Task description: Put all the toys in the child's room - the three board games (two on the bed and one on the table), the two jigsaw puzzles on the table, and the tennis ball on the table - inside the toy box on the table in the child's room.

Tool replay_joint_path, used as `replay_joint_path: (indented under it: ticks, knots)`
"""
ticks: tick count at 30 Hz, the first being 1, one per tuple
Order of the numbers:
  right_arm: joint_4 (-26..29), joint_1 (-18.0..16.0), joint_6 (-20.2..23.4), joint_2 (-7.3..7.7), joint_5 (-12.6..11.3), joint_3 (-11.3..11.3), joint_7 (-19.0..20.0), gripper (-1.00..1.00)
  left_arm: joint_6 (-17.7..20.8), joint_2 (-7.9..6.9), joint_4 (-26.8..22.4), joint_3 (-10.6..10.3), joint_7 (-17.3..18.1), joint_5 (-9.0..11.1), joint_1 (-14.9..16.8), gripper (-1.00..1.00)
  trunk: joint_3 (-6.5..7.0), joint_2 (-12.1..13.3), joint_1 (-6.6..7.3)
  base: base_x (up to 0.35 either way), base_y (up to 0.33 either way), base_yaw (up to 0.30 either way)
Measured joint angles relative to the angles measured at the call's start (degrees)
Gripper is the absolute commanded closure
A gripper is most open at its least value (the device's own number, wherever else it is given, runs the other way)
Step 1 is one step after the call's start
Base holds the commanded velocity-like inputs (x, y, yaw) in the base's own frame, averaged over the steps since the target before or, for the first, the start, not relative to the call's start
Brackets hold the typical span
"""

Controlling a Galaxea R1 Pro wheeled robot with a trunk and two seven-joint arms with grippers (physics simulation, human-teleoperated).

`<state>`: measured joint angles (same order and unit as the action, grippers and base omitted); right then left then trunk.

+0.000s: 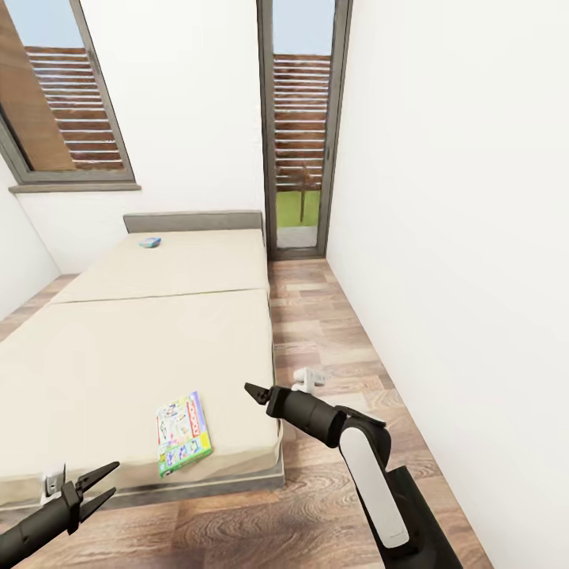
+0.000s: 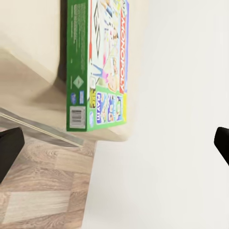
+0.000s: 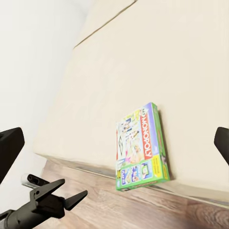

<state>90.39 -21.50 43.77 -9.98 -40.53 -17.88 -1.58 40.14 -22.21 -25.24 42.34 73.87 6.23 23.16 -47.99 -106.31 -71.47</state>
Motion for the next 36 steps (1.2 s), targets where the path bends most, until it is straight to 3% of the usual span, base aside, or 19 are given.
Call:
replay_joint_path:
  ticks: [13, 18, 30, 35, 36]
  knots:
    - [0.0, 0.0, 0.2, 0.00, -0.1, -0.8, 0.4, -1.00, 0.1, -0.03, 0.0, 0.1, 0.1, 0.0, 0.0, -1.00, -2.33, -5.2, -2.86, 0.000, 0.000, 0.000]
    - [0.1, 0.0, 0.1, 0.00, -0.1, -3.1, 0.4, -1.00, 0.1, -0.03, 0.0, 0.1, 0.1, 0.0, 0.0, -1.00, -3.23, -7.2, -3.95, 0.000, 0.000, 0.000]
    - [0.1, 0.0, 0.3, 0.00, -0.1, -5.4, 0.6, -1.00, -0.2, 0.16, -0.2, 0.0, 0.1, -0.1, 0.0, -1.00, -5.39, -12.0, -6.59, 0.000, 0.000, 0.000]
    - [0.1, 0.0, 0.4, 0.01, -0.6, -7.2, 4.1, -1.00, -0.3, 0.32, -0.3, -0.1, 0.3, -0.1, 0.0, -1.00, -6.28, -14.0, -7.69, 0.000, 0.000, 0.000]
    - [0.1, 0.0, 0.5, 0.01, -0.7, -7.6, 6.8, -1.00, -0.3, 0.35, -0.3, -0.1, 0.3, -0.1, 0.0, -1.00, -6.29, -14.1, -7.69, 0.000, 0.000, 0.000]
